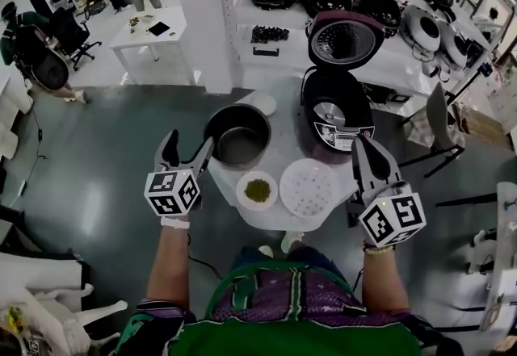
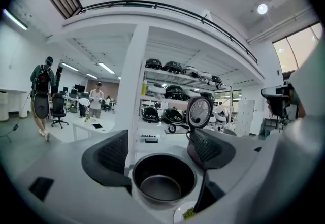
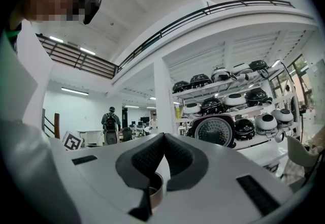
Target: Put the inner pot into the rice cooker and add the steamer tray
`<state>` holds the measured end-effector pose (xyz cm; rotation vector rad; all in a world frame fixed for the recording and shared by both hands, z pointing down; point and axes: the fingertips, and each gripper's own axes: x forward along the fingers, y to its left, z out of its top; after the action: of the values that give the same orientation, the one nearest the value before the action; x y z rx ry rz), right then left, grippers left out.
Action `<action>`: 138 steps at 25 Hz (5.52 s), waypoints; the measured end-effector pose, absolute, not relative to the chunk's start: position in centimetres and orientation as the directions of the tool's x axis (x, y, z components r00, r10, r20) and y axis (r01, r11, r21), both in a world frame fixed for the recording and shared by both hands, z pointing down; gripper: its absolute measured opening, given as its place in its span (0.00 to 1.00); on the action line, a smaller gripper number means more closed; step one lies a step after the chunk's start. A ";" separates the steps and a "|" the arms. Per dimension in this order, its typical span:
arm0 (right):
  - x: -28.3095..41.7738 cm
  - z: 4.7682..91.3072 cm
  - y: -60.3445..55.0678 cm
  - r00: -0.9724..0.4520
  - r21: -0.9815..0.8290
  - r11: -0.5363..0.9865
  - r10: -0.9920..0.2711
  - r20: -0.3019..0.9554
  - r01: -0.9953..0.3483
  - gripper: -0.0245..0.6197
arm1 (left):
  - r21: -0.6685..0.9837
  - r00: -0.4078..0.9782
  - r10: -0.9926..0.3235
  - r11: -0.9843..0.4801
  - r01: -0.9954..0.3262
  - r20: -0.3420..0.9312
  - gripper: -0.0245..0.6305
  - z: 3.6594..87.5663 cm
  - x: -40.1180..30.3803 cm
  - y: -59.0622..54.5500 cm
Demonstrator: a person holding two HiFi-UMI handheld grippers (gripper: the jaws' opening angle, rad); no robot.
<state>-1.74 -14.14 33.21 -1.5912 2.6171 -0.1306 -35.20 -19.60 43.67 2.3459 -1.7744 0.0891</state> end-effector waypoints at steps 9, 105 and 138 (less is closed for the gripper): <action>-1.3 35.6 -18.0 -0.492 -0.098 0.487 -0.870 0.040 -0.868 0.05 | 0.127 0.207 -0.921 -0.173 -0.977 0.329 0.66 52.3 -35.7 -24.4; 13.4 34.6 -24.7 -0.477 -0.199 0.467 -0.879 0.004 -0.861 0.05 | 0.232 0.219 -0.845 -0.116 -0.966 0.488 0.08 45.5 -20.7 -39.8; 26.8 41.4 -28.8 -0.363 -0.284 0.318 -0.924 0.120 -0.905 0.05 | 0.245 0.371 -0.710 -0.278 -0.929 0.599 0.08 53.4 -0.2 -49.1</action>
<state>26.82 -28.83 41.41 -1.7354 2.4976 -0.4698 -0.24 -49.13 53.38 2.0743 -1.4091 0.5085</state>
